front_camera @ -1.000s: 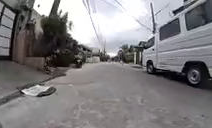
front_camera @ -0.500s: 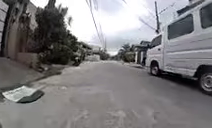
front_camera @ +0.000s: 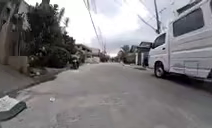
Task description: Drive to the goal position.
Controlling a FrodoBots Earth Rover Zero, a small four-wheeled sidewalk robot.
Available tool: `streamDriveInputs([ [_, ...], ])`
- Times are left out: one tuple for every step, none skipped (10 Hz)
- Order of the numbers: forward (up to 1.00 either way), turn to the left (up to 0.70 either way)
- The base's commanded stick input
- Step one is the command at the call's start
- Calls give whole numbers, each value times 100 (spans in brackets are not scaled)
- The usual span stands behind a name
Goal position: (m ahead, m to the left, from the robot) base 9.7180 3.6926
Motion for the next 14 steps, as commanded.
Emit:
streamDriveInputs([
  [100,35],
  [100,40],
  [100,40],
  [100,22],
  [100,2],
  [100,0],
  [100,0],
  [100,0],
  [100,0],
  [100,0],
  [100,3],
  [100,6],
  [100,1],
  [100,0],
])
